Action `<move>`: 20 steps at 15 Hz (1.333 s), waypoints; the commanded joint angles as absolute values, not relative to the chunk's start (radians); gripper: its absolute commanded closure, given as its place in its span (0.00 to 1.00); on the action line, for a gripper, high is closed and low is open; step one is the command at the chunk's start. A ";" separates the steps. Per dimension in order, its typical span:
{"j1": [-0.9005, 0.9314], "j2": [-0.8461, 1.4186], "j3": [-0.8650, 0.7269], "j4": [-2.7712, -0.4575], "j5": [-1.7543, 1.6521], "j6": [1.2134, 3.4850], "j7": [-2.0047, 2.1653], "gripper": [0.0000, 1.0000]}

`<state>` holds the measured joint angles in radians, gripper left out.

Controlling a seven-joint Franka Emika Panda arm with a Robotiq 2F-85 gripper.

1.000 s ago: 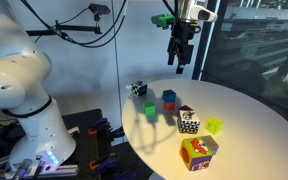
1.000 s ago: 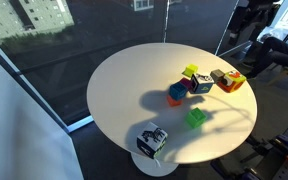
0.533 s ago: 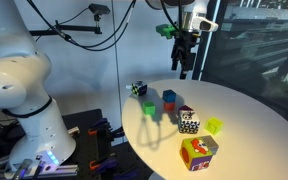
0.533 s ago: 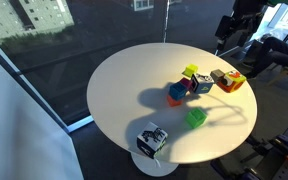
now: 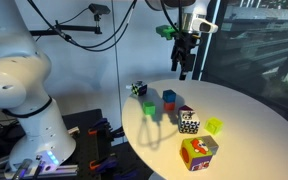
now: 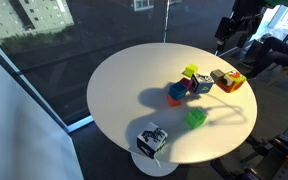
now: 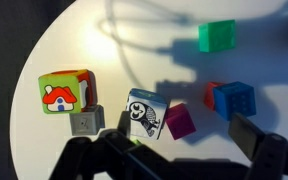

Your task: Put the pink block on the blue block

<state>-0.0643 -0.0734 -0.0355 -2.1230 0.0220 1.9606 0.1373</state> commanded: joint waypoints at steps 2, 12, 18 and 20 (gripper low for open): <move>-0.060 -0.073 -0.040 -2.121 0.022 1.957 0.137 0.00; -0.049 0.073 -0.034 -2.078 0.019 2.093 0.163 0.00; -0.026 0.183 -0.033 -2.050 0.014 2.218 0.177 0.00; -0.018 0.218 -0.033 -2.036 0.014 2.249 0.178 0.00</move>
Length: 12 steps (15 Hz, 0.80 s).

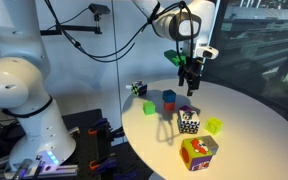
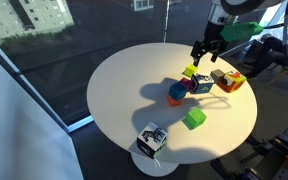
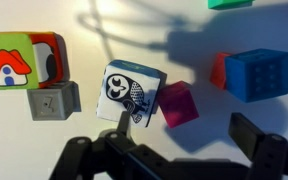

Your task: Put the pink block on the blue block

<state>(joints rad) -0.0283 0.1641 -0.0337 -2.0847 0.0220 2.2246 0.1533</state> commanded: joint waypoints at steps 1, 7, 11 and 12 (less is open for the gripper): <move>-0.015 0.232 -0.034 -2.029 0.015 2.258 0.178 0.00; 0.002 0.304 -0.033 -1.984 0.013 2.282 0.174 0.00; 0.012 0.338 -0.029 -1.962 0.013 2.290 0.161 0.00; 0.016 0.345 -0.028 -1.959 0.010 2.294 0.158 0.00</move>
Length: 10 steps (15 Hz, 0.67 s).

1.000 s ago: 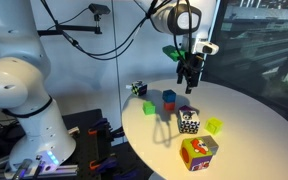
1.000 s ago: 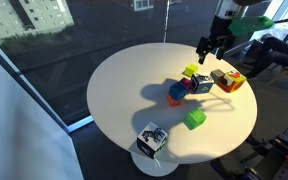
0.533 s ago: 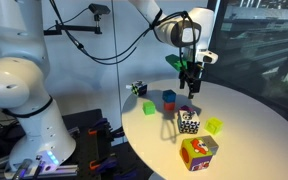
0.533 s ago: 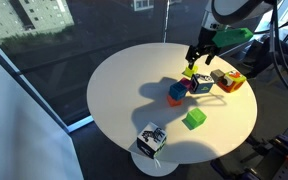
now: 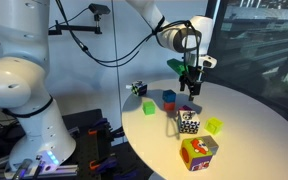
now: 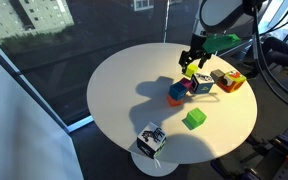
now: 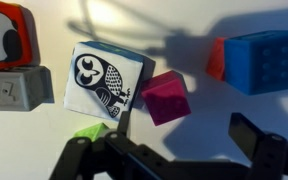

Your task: Put the pink block on the blue block

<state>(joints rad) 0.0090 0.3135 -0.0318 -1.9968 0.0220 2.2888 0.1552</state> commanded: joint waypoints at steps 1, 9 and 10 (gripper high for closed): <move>0.020 0.353 -0.028 -1.955 0.003 2.298 0.156 0.00; 0.039 0.403 -0.030 -1.951 -0.032 2.342 0.144 0.00; 0.039 0.407 -0.030 -1.952 -0.033 2.347 0.140 0.00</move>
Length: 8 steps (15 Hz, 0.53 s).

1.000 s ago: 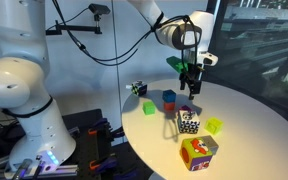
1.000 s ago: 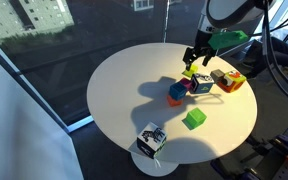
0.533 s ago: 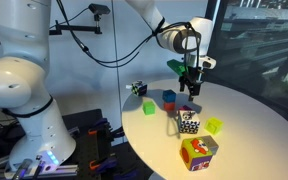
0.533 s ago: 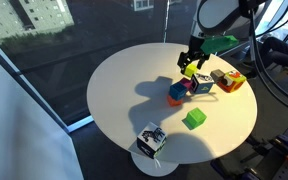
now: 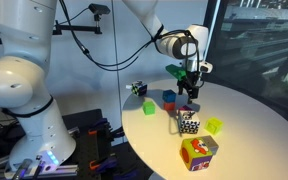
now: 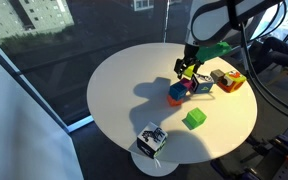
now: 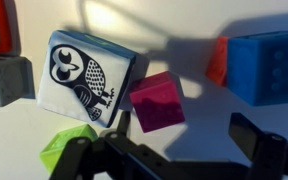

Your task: Put the pink block on the blue block

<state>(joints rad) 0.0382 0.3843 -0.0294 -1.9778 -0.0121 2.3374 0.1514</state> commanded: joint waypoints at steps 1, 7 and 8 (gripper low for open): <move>0.038 0.413 -0.029 -1.950 -0.031 2.349 0.136 0.00; 0.038 0.436 -0.026 -1.946 -0.026 2.359 0.122 0.00; 0.038 0.438 -0.026 -1.945 -0.026 2.360 0.120 0.00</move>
